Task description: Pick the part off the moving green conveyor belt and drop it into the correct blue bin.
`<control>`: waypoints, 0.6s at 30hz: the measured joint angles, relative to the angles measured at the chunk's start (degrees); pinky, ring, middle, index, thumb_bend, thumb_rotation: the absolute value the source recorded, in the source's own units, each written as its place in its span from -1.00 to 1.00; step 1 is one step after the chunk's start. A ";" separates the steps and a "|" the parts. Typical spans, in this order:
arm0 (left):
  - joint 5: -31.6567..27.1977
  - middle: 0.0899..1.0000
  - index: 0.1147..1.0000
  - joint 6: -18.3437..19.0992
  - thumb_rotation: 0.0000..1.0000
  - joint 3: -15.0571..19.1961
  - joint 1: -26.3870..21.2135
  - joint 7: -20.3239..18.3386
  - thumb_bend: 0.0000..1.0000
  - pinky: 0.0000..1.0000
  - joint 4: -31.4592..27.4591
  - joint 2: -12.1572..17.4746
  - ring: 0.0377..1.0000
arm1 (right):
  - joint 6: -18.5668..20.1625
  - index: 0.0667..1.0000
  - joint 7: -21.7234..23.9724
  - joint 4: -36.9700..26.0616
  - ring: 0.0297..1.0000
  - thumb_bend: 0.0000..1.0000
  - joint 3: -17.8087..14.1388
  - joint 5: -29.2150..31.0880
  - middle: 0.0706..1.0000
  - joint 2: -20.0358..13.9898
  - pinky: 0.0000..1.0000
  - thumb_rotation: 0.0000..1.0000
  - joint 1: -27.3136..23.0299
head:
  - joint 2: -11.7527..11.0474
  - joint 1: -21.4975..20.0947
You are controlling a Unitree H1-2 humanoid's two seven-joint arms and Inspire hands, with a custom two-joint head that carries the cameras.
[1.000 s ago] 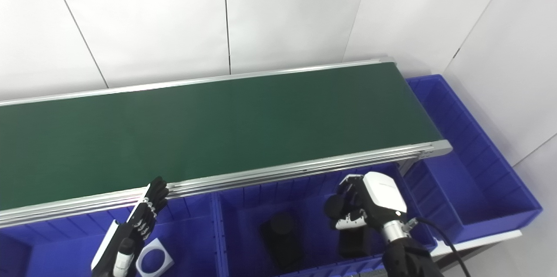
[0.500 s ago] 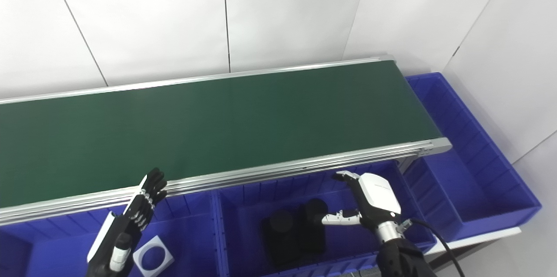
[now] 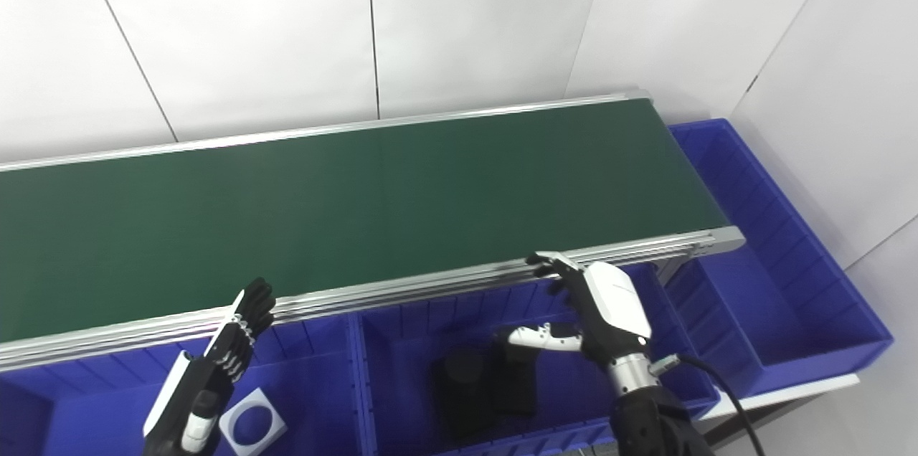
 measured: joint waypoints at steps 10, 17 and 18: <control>1.38 1.00 1.00 0.05 1.00 -1.56 -0.40 0.52 0.70 1.00 1.36 -0.19 1.00 | -19.90 0.57 -1.05 -0.41 0.53 0.71 4.69 16.42 0.58 9.08 0.45 0.63 3.55 | -0.26 5.55; 3.01 1.00 0.99 0.05 1.00 -2.42 -0.51 3.02 0.71 1.00 1.75 -0.25 1.00 | -21.19 0.70 -0.77 5.91 0.62 0.70 9.78 22.63 0.67 14.23 0.56 0.70 4.21 | -0.61 8.45; 3.36 1.00 0.99 0.05 1.00 -2.56 -0.51 3.50 0.71 1.00 1.75 -0.24 1.00 | -21.19 0.71 -0.73 7.12 0.61 0.70 10.04 23.19 0.67 14.47 0.55 0.69 4.14 | -0.61 8.46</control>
